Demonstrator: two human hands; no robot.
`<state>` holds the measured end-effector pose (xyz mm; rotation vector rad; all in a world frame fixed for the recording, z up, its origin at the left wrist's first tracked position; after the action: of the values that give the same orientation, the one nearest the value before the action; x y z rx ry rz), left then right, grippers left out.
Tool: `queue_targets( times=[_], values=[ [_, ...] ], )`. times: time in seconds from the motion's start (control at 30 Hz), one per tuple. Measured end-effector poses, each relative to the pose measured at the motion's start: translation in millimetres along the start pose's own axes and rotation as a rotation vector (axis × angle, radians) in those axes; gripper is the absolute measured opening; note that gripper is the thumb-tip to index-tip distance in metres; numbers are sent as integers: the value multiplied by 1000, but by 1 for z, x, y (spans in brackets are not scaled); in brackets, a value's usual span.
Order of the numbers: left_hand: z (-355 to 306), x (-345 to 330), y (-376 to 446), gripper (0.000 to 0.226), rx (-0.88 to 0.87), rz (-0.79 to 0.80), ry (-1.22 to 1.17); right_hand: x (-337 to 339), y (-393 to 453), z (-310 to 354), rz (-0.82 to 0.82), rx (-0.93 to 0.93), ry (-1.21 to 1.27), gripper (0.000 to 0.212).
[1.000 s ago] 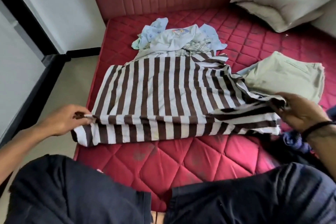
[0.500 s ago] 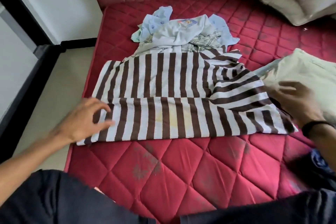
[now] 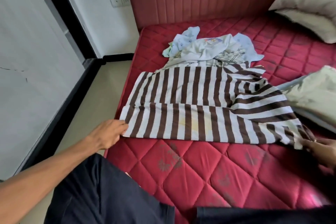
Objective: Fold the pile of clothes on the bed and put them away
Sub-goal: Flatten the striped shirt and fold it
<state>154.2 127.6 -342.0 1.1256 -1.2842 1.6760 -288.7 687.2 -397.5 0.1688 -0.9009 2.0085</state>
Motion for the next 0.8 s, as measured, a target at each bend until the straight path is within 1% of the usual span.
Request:
queue_targets(
  times=[0.03, 0.07, 0.13, 0.17, 0.2, 0.27, 0.3, 0.37, 0.4, 0.43, 0.47, 0.5, 0.53, 0.57, 0.6, 0.63, 0.7, 0.77, 0.8],
  values=[
    [9, 1, -3, 50, 36, -26, -29, 3, -13, 8, -90, -52, -52, 42],
    [12, 7, -5, 52, 83, -32, -38, 8, -21, 9, -108, -63, -69, 36],
    [21, 18, -11, 42, 186, 43, 18, 19, -37, 18, -145, -101, -83, 33],
    [25, 22, -17, 33, 242, 140, 76, 21, -42, 20, -140, -117, -105, 33],
    [27, 26, -24, 24, 291, 268, 129, 24, -47, 21, -96, -158, -169, 33],
    [26, 28, -36, 17, 322, 504, 159, 28, -63, 20, -51, -220, -270, 36],
    [26, 24, -40, 18, 331, 589, 142, 26, -70, 22, -25, -216, -383, 36],
    [22, 17, -40, 28, 338, 711, 87, 15, -83, 20, -37, -238, -649, 36],
    [16, 16, -29, 34, 322, 737, 88, 10, -91, 18, -64, -231, -743, 39],
    [7, 19, -20, 37, 303, 743, 93, 2, -92, 23, -104, -186, -803, 43],
    [-9, 23, -2, 36, 262, 704, 87, -3, -92, 28, -142, -102, -814, 44],
    [-31, 31, 13, 30, 202, 615, 55, -10, -91, 39, -170, 35, -780, 40],
    [-59, 42, 28, 24, 135, 504, -28, -16, -87, 50, -180, 183, -718, 35],
    [-94, 56, 45, 18, 58, 387, -164, -21, -81, 61, -189, 320, -659, 30],
    [-127, 67, 61, 16, -3, 292, -316, -27, -76, 74, -187, 401, -591, 27],
    [-163, 78, 80, 20, -58, 211, -466, -31, -69, 84, -179, 443, -514, 28],
    [-224, 93, 121, 35, -76, 111, -731, -42, -51, 99, -143, 451, -363, 42],
    [-272, 100, 163, 49, -6, 117, -969, -49, -25, 103, -84, 417, -214, 60],
    [-288, 100, 185, 50, 41, 126, -1071, -53, -10, 100, -64, 393, -135, 67]
  ],
)
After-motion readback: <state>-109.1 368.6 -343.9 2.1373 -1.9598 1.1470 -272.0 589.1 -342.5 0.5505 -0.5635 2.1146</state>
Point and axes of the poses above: each hand's wrist, its own y-axis towards the middle knuckle, its own x-axis out of the back of the hand, z = x × y, the point moved 4 cm from there along y, towards the middle knuckle, and after that the axes turned 15 degrees about z, right-handed, at the moved point
